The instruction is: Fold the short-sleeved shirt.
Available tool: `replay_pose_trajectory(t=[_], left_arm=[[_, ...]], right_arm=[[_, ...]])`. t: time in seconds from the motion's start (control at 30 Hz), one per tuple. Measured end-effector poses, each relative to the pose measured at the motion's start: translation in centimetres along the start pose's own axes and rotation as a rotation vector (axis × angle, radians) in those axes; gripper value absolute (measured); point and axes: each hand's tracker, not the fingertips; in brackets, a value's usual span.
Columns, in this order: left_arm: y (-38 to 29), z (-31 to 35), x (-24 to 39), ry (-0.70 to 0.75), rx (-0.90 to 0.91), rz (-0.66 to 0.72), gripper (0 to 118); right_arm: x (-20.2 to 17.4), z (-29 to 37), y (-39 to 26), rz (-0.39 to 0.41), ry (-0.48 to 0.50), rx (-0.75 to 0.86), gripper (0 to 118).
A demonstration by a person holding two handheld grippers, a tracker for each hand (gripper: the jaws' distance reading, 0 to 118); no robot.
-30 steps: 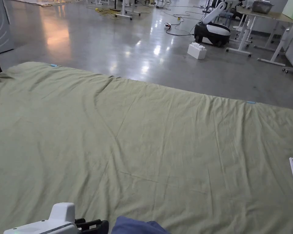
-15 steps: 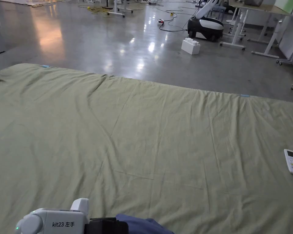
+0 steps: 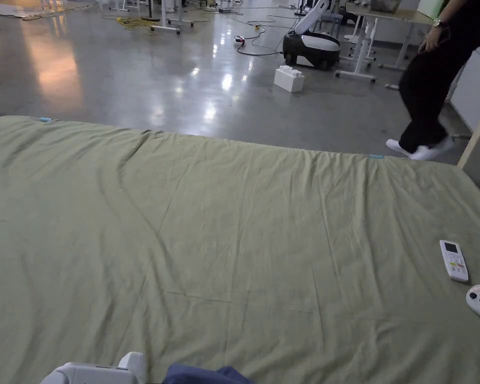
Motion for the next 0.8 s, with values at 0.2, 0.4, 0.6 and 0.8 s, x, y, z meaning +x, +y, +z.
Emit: replay_pose_trajectory(t=[0.2, 0.4, 0.6, 0.8], left_arm=[[-1.5, 1.0, 0.3, -0.051, 0.061, 0.025, 30], [-1.8, 3.1, 1.2, -0.093, 0.087, 0.035, 29], [0.1, 7.8, 1.3, -0.080, 0.138, 0.037, 29], [2.7, 14.8, -0.3, 0.015, 0.187, 0.036, 29]], right_arm=[[0.2, -0.2, 0.3, -0.006, -0.006, 0.005, 1], [0.4, 0.2, 1.5, -0.001, 0.010, 0.012, 1], [2.9, 1.4, 5.7, -0.012, 0.022, 0.113, 1], [8.0, 1.7, 13.4, -0.040, -0.065, 0.249, 1]])
